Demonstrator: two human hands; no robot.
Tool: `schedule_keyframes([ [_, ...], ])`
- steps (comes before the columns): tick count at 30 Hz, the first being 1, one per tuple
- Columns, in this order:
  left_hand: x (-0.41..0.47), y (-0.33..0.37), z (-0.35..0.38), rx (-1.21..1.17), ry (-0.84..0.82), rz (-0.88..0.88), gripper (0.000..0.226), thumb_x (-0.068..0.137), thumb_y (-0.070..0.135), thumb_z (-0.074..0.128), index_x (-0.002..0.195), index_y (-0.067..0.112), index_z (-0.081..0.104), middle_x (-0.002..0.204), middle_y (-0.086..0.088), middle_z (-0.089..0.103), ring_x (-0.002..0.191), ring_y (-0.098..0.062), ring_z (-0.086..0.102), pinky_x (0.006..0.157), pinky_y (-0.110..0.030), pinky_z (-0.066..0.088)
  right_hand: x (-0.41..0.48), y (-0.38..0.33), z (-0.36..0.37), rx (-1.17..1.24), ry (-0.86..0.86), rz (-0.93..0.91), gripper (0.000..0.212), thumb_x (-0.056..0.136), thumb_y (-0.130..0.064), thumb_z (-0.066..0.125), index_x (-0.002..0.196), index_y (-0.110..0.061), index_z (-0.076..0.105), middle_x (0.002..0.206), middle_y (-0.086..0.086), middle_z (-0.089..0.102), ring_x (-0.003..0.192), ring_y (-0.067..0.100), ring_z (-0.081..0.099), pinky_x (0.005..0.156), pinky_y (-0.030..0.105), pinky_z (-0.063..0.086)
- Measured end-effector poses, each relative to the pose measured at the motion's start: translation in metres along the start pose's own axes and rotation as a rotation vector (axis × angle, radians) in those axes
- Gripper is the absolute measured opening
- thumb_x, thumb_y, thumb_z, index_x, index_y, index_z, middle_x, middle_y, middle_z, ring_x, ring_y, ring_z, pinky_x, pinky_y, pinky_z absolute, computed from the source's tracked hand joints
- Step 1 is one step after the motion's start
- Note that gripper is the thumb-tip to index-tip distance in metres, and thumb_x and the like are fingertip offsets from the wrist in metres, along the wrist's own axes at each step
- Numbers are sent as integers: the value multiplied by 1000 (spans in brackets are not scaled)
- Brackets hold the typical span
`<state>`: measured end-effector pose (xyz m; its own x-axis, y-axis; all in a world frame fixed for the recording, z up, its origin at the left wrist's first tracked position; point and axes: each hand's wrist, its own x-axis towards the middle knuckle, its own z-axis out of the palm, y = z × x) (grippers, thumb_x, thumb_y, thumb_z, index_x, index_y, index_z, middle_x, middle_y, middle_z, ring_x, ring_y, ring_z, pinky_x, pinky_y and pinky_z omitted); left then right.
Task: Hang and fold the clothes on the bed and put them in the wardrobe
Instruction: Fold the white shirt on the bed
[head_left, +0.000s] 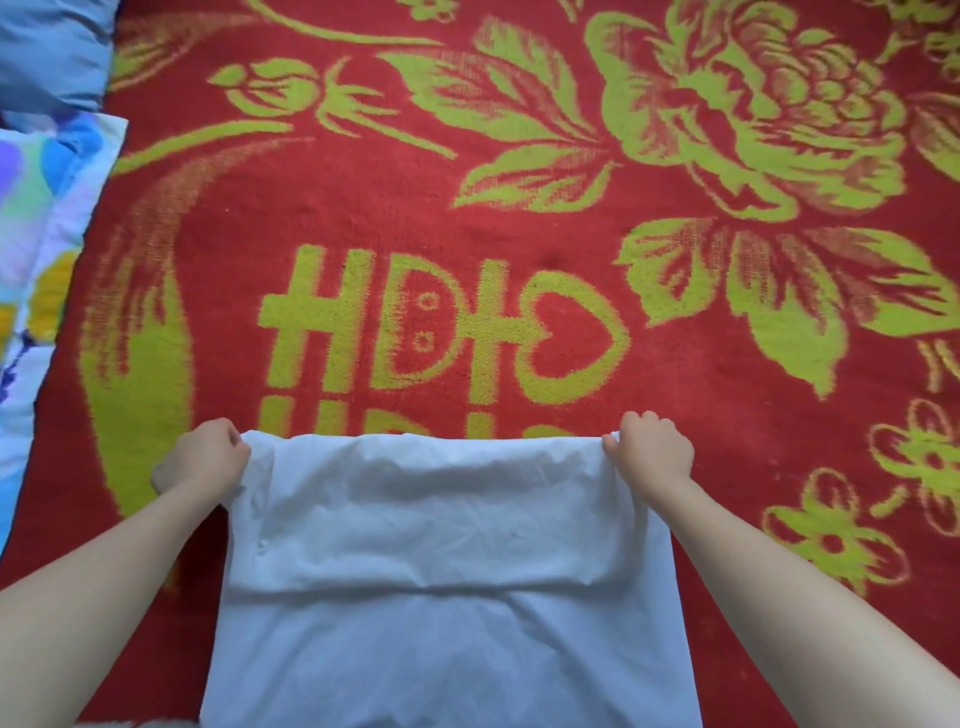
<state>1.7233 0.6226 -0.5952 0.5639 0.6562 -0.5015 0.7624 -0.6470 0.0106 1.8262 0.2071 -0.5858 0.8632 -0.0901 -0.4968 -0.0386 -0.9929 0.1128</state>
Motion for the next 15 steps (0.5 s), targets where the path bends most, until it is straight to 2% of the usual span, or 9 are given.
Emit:
schedule_keyframes([
  [2,3,0,-2,-22,9,-5,14,90,9,46,80,12,54,90,-19,61,84,-35,57,77,-41,46,6,0,-3,242,-65,130,21,90,-17,50,102,-3,59,108,15,61,103,34,58,74,33,42],
  [5,14,-10,-9,-110,64,-22,16,91,5,40,87,1,55,96,-27,59,90,-41,55,78,-42,43,14,13,-9,1131,-10,649,7,79,0,53,84,1,57,93,20,57,83,31,59,71,36,43],
  [6,18,-16,-12,-135,87,-35,19,92,4,39,90,-5,56,99,-31,59,93,-44,55,79,-43,42,14,21,-8,1421,40,828,12,79,2,50,89,2,57,96,19,57,82,29,58,74,38,45],
  [7,22,-24,-14,-155,104,-52,21,93,3,39,91,-10,56,101,-34,58,95,-47,54,79,-44,42,11,31,-6,1570,92,969,24,81,1,47,103,4,57,103,17,57,89,29,59,79,40,47],
  [9,28,-39,-17,-169,123,-81,22,92,1,42,86,-12,58,98,-37,59,91,-48,55,76,-44,42,4,51,0,1585,102,1150,40,85,-6,43,124,2,50,121,11,54,108,31,56,89,41,45],
  [11,29,-46,-17,-181,126,-94,22,91,2,42,80,-9,58,94,-35,60,87,-47,55,73,-43,41,-2,61,8,1596,31,1176,37,86,-6,39,121,-1,51,119,7,52,109,30,56,84,37,45],
  [13,29,-44,-16,-209,132,-107,21,91,2,42,79,-7,56,95,-35,59,88,-46,54,72,-42,39,-7,62,13,1606,-6,1120,15,85,0,40,92,-1,53,104,9,54,81,26,60,65,31,47],
  [14,29,-42,-15,-228,138,-110,20,91,2,42,80,-7,56,96,-35,59,88,-46,54,71,-42,38,-8,61,12,1572,6,1076,11,84,3,41,84,0,52,94,10,54,63,21,57,53,29,46],
  [15,29,-39,-15,-252,141,-114,20,91,3,43,83,-8,57,97,-34,59,89,-45,54,72,-42,39,-7,61,13,1539,38,1019,13,85,6,42,88,4,55,82,10,56,50,16,53,46,26,44],
])
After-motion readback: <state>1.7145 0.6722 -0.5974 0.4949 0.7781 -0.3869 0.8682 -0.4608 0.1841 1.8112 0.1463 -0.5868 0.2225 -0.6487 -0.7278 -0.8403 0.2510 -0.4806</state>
